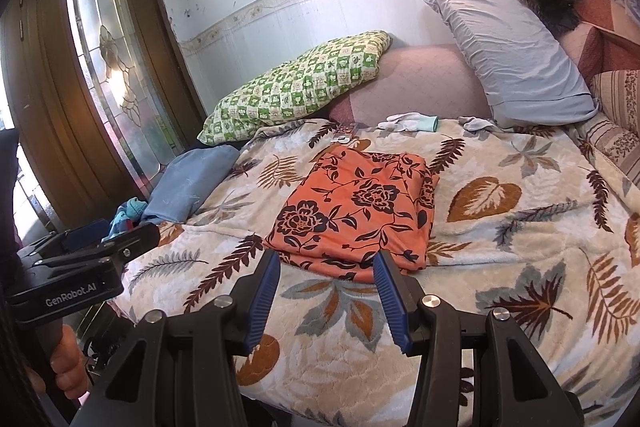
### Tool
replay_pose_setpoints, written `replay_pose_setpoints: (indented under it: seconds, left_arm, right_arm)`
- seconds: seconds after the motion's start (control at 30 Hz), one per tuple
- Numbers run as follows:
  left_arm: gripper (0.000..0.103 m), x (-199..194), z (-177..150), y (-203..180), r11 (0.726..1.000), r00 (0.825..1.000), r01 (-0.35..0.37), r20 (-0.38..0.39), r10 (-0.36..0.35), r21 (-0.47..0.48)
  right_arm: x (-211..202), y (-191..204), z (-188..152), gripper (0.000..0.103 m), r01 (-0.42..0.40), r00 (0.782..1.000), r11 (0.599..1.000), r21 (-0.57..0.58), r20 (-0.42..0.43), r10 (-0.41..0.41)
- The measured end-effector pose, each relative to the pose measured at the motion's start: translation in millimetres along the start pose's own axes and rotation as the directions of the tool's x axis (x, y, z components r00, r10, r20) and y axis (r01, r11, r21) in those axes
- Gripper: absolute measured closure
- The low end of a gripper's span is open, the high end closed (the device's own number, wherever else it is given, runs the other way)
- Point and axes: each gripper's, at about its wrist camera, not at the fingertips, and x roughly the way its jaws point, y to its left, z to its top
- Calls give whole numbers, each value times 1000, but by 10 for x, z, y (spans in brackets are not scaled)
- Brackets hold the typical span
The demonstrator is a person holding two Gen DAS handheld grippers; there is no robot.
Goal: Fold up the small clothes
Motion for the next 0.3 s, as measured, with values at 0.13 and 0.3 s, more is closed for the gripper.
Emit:
replay_pose_setpoints:
  seconds: [0.13,0.3]
  left_arm:
    - [13,112,75,15,999,999,48,17,-48,-21]
    - [13,278,222,80,994,996,79,43,-76,-76]
  right_arm:
    - [160,-2,44,50,-15,1000,1000,3,-14,15]
    - [351,-123,160,50,-11,1000,1000,20,-21,11]
